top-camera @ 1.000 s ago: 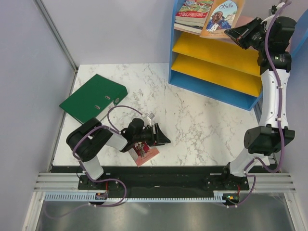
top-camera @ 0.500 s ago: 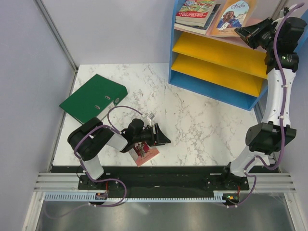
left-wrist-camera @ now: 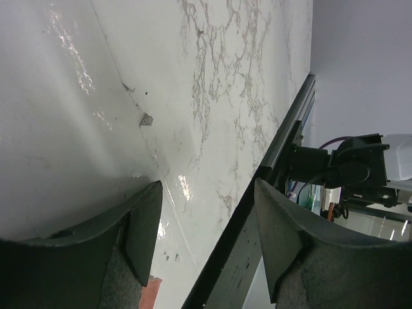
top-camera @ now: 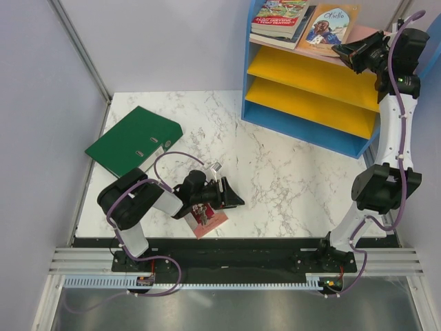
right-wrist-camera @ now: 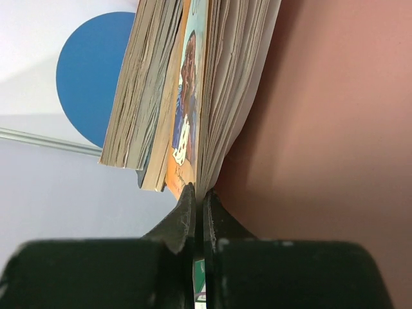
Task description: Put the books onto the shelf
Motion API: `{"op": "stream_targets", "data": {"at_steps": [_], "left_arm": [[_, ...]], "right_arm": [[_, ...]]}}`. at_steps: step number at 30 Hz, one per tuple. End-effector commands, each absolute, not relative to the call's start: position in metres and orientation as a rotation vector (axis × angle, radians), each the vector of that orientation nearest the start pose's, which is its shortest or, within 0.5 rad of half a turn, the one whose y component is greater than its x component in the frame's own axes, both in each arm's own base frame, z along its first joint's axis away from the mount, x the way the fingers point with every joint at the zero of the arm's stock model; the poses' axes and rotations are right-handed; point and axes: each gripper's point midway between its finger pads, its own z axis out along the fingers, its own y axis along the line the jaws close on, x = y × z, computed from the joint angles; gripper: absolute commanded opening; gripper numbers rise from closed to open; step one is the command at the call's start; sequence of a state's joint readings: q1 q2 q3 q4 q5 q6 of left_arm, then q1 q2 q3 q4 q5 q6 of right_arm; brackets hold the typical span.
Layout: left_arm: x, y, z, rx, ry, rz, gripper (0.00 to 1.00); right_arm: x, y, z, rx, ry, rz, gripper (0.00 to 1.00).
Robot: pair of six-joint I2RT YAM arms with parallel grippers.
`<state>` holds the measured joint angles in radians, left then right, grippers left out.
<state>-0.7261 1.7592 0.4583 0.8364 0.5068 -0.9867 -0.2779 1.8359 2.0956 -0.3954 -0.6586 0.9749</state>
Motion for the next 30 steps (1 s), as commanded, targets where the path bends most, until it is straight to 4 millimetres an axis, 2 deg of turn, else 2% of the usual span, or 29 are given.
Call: {"op": "stream_targets", "data": {"at_steps": [1, 12, 14, 18, 22, 30], "left_arm": [[0.192, -0.323, 0.014, 0.031, 2.453, -1.417, 0.67], [0.192, -0.323, 0.014, 0.031, 2.449, -1.417, 0.67], [0.191, -0.323, 0.015, 0.035, 2.445, -1.423, 0.67], [0.191, -0.322, 0.016, 0.034, 2.438, -1.428, 0.67], [0.191, -0.322, 0.016, 0.032, 2.439, -1.426, 0.67], [0.19, -0.322, 0.016, 0.034, 2.437, -1.431, 0.67]], "right_arm": [[0.512, -0.004, 0.467, 0.535, 1.632, 1.076, 0.04], [0.516, -0.007, 0.465, 0.584, 1.617, 1.078, 0.09], [0.519, -0.01, 0.462, 0.596, 1.615, 1.067, 0.17], [0.523, -0.01, 0.457, 0.606, 1.623, 1.076, 0.27], [0.523, -0.01, 0.453, 0.606, 1.63, 1.069, 0.47], [0.515, -0.01, 0.449, 0.606, 1.647, 1.044, 0.76]]}}
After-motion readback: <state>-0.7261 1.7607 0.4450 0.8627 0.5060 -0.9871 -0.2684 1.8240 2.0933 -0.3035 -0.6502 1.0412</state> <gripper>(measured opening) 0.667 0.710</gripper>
